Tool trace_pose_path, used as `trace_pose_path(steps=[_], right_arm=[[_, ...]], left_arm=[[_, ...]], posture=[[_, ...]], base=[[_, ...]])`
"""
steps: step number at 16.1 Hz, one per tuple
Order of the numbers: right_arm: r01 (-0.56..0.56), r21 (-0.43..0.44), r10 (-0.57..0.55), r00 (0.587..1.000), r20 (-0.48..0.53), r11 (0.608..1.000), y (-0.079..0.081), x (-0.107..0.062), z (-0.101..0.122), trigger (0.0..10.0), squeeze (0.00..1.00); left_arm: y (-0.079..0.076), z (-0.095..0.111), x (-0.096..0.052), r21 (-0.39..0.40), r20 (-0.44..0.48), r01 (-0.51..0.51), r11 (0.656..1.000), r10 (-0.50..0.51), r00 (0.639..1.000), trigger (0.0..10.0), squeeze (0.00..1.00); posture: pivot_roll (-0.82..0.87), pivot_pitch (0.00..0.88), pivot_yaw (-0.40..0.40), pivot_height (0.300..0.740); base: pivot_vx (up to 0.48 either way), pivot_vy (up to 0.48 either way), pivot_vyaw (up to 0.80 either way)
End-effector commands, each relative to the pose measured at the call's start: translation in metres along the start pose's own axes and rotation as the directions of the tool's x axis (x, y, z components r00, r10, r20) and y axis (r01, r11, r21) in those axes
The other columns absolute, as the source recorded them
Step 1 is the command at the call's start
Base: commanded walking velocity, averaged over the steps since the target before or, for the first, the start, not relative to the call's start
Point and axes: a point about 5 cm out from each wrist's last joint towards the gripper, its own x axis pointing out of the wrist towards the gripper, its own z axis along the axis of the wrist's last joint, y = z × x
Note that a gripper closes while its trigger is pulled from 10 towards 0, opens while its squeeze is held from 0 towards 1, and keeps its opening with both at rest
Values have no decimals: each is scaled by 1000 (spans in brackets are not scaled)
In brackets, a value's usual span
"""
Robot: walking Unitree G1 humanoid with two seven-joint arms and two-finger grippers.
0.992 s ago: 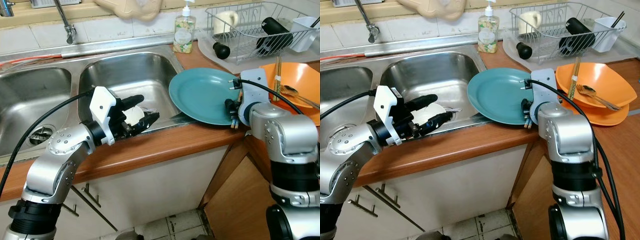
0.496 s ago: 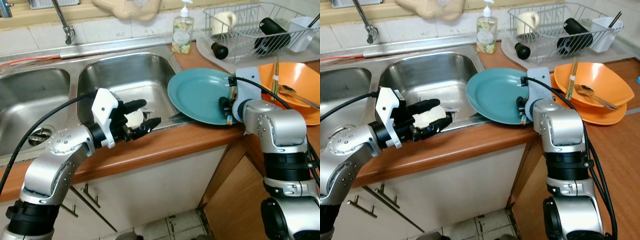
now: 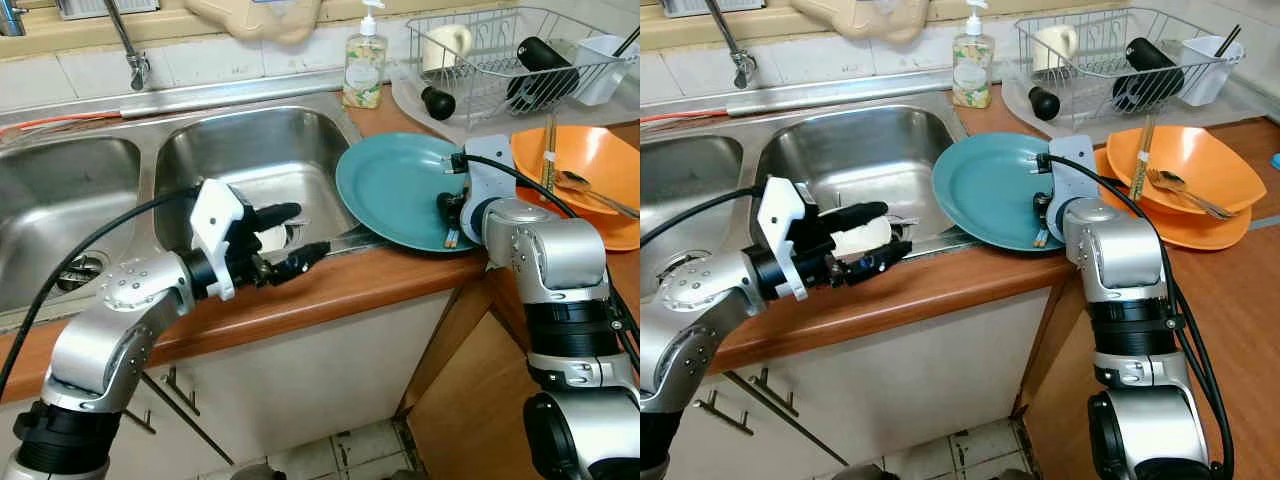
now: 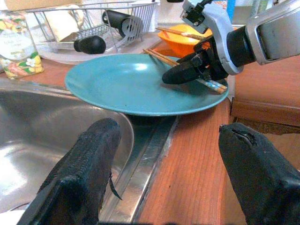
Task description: Kitchen organization
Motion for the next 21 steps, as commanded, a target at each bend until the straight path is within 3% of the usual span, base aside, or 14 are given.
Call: trace_pose_path(steps=[1,2,13,17,21], right_arm=[[-11,-10,11,1000,5,1000,2,1,4,627,0],[-24,1,24,1000,8,1000,2,1,4,39,0],[-60,33,58,997,54,998,-1,3,11,0,0],[-156,113,141,981,133,981,3,1,16,0,0],[-352,257,271,914,301,900,6,-10,33,0,0]], left_arm=[[-2,1,-1,11,-10,12,1000,-12,1000,10000,0],[-2,1,-1,12,-10,13,1000,-13,1000,10000,0],[-3,2,0,10,-7,5,1000,-5,1000,10000,0],[-1,1,-1,17,-9,-15,1000,15,1000,10000,0],[9,5,-1,13,19,-83,996,83,996,10000,0]], posture=[[-82,0,46,740],[-84,0,47,740],[-88,0,48,740],[-84,0,52,740],[-79,0,54,740]], base=[[0,0,0],[0,0,0],[0,0,0],[0,0,0],[0,0,0]])
